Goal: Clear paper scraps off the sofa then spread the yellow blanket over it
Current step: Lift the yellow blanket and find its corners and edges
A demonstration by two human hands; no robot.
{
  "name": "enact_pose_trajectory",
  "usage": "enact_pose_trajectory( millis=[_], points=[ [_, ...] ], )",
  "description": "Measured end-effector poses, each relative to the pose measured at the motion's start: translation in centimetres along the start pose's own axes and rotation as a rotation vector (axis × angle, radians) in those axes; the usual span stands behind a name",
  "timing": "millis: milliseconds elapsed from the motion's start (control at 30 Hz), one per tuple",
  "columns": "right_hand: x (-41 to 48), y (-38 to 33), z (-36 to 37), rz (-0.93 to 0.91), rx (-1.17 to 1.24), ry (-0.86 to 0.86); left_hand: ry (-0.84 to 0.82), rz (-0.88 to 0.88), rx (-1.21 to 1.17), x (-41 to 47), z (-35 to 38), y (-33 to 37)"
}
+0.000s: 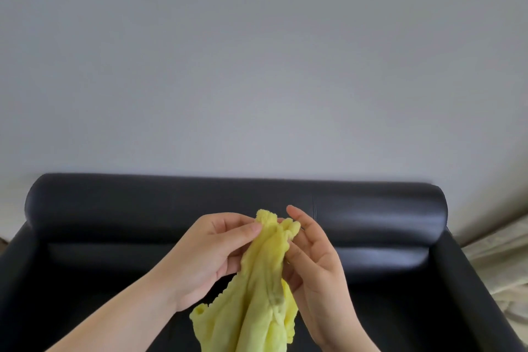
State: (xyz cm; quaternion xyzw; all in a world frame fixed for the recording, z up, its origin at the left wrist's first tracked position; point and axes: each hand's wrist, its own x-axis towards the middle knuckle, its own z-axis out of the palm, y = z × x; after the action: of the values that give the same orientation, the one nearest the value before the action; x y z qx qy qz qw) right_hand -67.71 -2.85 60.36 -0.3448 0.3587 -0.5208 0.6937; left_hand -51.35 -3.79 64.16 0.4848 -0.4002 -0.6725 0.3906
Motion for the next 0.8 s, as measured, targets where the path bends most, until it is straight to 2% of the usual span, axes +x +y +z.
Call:
enact_pose_trajectory(
  millis=[167,433,567,667,800],
  points=[
    [0.7,0.4,0.0,-0.075,-0.347,0.12,0.062,0.027,0.012,-0.3,0.1,-0.6],
    [1.0,-0.8,-0.6,-0.26,-0.675,0.116,0.208,0.207,0.231,-0.1,0.1,-0.7],
    [0.7,-3.5,-1.1,-0.25,-0.745,-0.134,0.326,0.301,0.316,0.5,-0.2,-0.4],
    [0.5,-4.1,-0.4,-0.265,-0.878,-0.224,0.301,0.322,0.344,0.5,0.2,-0.3],
    [1.1,-3.9,0.5,-0.255,-0.88,-0.173,0.162,0.294,0.312,0.1,0.5,-0.3]
  ],
)
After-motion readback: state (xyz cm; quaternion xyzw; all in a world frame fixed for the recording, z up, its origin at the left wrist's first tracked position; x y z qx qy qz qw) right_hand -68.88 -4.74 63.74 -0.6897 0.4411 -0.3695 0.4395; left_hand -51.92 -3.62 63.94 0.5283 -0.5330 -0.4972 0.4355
